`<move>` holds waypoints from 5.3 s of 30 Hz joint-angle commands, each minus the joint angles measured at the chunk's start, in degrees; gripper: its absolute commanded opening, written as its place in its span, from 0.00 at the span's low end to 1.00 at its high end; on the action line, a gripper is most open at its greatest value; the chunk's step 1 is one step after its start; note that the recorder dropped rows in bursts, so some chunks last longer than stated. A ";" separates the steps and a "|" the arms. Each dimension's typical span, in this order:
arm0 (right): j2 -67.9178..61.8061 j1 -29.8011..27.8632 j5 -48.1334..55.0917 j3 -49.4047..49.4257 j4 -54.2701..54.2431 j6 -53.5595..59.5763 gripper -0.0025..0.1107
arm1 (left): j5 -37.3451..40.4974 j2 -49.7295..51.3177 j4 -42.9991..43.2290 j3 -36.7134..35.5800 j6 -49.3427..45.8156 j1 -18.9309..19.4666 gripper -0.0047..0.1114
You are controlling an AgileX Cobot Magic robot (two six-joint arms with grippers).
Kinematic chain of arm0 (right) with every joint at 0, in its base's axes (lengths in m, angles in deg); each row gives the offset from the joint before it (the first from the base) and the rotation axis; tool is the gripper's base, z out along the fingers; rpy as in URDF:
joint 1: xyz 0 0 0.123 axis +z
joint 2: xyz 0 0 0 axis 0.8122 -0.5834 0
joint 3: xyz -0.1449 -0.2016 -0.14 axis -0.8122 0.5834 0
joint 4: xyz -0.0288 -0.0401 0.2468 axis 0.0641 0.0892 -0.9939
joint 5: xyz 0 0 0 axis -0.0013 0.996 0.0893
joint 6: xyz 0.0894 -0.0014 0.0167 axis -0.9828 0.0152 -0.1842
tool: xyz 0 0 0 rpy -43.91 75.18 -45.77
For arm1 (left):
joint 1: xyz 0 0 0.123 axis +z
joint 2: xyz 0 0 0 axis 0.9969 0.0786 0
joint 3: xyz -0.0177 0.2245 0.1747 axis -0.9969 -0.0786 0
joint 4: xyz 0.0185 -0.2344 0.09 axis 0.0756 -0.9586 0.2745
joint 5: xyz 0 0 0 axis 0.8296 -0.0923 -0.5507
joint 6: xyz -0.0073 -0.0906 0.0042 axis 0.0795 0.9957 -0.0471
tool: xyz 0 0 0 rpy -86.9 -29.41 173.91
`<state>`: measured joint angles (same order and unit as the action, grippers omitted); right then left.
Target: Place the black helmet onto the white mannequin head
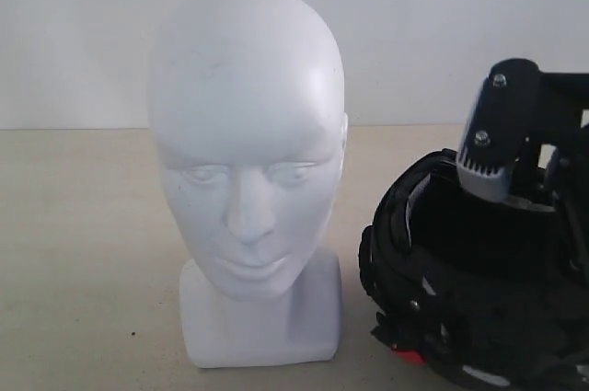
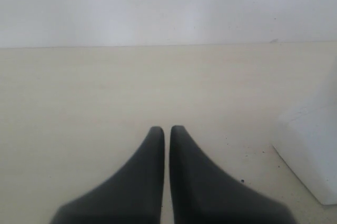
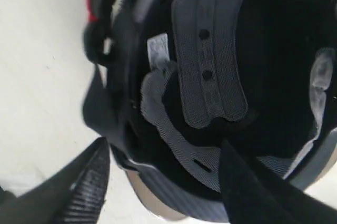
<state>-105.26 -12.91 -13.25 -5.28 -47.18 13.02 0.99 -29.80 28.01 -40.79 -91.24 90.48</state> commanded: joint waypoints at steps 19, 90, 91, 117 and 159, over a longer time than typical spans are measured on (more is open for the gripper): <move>2.25 2.60 -0.36 10.14 4.81 4.47 0.54 | -0.04 -0.21 -0.41 -0.16 0.51 -0.18 0.08; -14.64 2.50 -21.25 14.03 -0.55 0.58 0.54 | -0.04 -0.21 -0.41 -0.16 0.51 -0.18 0.08; -14.64 2.50 -21.38 14.03 -0.55 0.44 0.53 | -0.04 -0.21 -0.41 -0.16 0.51 -0.18 0.08; -4.47 2.50 -28.16 14.03 15.45 -14.61 0.02 | -0.04 -0.21 -0.41 -0.16 0.51 -0.18 0.08; 6.26 2.50 -50.08 0.47 68.04 -73.66 0.02 | -0.04 -0.21 -0.41 -0.16 0.51 -0.18 0.08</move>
<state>-100.37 -10.38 -61.24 -3.46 15.80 -66.56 0.99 -29.80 28.01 -40.79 -91.24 90.48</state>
